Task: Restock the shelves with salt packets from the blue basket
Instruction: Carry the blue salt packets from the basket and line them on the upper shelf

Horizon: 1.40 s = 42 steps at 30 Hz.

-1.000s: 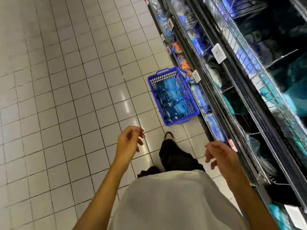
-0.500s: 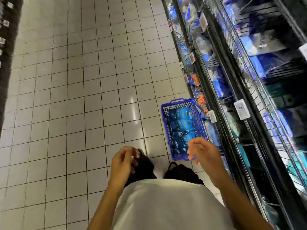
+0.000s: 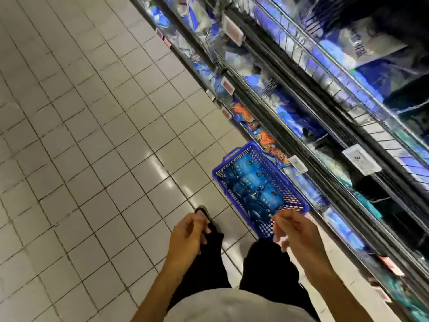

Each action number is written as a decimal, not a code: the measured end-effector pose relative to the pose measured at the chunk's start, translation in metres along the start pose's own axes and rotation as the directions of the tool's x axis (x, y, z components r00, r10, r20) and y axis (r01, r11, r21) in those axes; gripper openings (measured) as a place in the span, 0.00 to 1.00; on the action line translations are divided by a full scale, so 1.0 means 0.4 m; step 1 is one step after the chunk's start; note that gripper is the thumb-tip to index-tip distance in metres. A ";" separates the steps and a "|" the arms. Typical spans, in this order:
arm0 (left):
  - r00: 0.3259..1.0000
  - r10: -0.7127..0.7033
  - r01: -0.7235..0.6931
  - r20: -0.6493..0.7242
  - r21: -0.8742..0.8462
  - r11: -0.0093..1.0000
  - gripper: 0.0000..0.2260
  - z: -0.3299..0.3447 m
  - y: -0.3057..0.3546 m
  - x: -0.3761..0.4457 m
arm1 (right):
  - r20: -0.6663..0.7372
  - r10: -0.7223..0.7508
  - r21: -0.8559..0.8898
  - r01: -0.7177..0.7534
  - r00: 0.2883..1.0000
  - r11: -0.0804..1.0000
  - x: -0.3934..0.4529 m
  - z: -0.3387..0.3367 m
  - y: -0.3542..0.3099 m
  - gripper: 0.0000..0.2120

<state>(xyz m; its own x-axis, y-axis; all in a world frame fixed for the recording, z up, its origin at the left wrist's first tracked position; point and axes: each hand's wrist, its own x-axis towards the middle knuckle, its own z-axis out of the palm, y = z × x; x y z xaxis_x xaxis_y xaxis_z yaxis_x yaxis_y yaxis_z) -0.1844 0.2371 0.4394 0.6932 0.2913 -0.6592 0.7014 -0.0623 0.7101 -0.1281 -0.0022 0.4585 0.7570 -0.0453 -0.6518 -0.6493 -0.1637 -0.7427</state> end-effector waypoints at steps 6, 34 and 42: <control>0.987 -0.054 0.031 0.150 0.156 0.987 0.14 0.029 -0.027 0.284 | -0.139 0.096 0.067 -0.087 0.986 0.994 0.181 0.100 0.097 0.08; 0.934 0.308 -0.283 0.181 0.901 0.329 0.32 0.715 -0.711 1.327 | -0.343 0.564 0.206 -0.525 0.751 0.826 1.313 0.316 1.071 0.55; 0.973 0.176 -0.203 0.151 0.923 0.327 0.36 0.713 -0.730 1.387 | -0.256 0.632 0.517 -0.449 0.731 0.728 1.325 0.300 1.094 0.20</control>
<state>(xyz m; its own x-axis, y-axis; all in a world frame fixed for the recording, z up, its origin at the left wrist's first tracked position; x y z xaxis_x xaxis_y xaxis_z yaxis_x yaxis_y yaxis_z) 0.0427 0.1445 -0.2042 0.8231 0.1280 -0.5533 0.2416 -0.9606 0.1372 -0.0199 0.0202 -0.2303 0.1615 -0.3887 -0.9071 -0.8510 0.4107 -0.3274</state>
